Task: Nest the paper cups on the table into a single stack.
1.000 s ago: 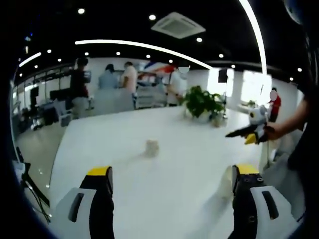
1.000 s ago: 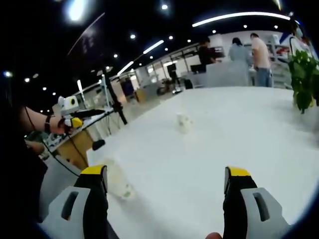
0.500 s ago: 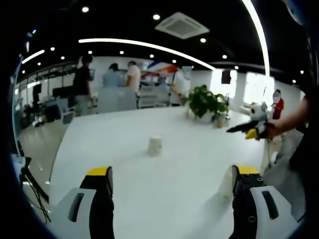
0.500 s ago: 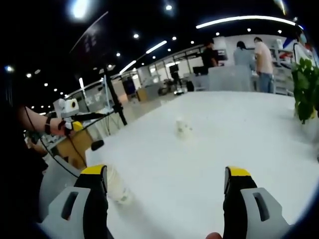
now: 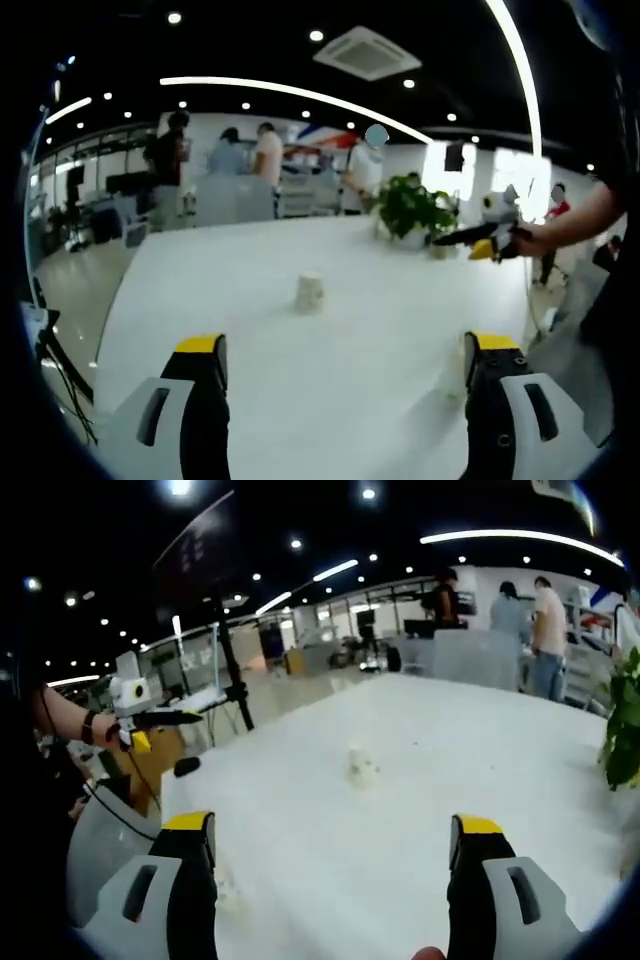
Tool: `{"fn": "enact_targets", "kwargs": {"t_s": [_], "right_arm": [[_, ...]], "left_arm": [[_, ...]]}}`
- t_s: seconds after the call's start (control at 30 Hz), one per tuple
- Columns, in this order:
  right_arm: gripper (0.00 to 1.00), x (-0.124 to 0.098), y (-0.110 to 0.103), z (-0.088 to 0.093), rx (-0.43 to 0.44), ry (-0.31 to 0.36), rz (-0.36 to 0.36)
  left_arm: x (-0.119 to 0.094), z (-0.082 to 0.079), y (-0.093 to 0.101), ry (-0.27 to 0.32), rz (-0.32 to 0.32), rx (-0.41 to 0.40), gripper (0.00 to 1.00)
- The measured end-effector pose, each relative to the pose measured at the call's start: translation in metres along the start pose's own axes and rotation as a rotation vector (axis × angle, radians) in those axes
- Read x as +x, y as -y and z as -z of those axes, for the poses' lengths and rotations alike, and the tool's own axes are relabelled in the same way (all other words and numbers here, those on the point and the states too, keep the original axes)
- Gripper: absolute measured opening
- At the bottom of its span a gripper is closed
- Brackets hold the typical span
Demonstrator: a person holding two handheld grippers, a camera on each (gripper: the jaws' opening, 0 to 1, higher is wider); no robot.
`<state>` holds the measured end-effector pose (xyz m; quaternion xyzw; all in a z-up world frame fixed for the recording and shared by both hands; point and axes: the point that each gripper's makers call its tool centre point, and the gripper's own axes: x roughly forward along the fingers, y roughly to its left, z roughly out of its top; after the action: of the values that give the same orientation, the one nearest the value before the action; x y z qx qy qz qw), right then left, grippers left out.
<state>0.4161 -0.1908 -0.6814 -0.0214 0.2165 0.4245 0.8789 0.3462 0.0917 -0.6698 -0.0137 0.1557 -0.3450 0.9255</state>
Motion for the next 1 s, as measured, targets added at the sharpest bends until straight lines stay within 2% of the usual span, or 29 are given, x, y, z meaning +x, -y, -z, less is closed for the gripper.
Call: {"fn": "enact_targets", "kwargs": {"t_s": [0.13, 0.37, 0.53, 0.77, 1.0], "right_arm": [[0.93, 0.009, 0.007, 0.0, -0.064, -0.035, -0.006], [0.92, 0.03, 0.017, -0.012, -0.081, -0.047, -0.015], [0.91, 0.055, 0.02, -0.019, -0.107, -0.06, -0.042], [0.87, 0.089, 0.021, -0.02, -0.104, -0.075, -0.072], [0.85, 0.113, 0.024, -0.013, -0.126, -0.113, -0.095]], "left_arm": [[0.002, 0.003, -0.001, -0.004, -0.001, -0.005, 0.97], [0.006, 0.004, 0.0, 0.002, 0.001, -0.01, 0.97], [0.008, 0.008, 0.0, -0.01, 0.0, -0.015, 0.97], [0.012, 0.013, -0.002, -0.011, -0.007, -0.022, 0.96], [0.013, 0.017, -0.003, -0.016, -0.011, -0.033, 0.96]]}}
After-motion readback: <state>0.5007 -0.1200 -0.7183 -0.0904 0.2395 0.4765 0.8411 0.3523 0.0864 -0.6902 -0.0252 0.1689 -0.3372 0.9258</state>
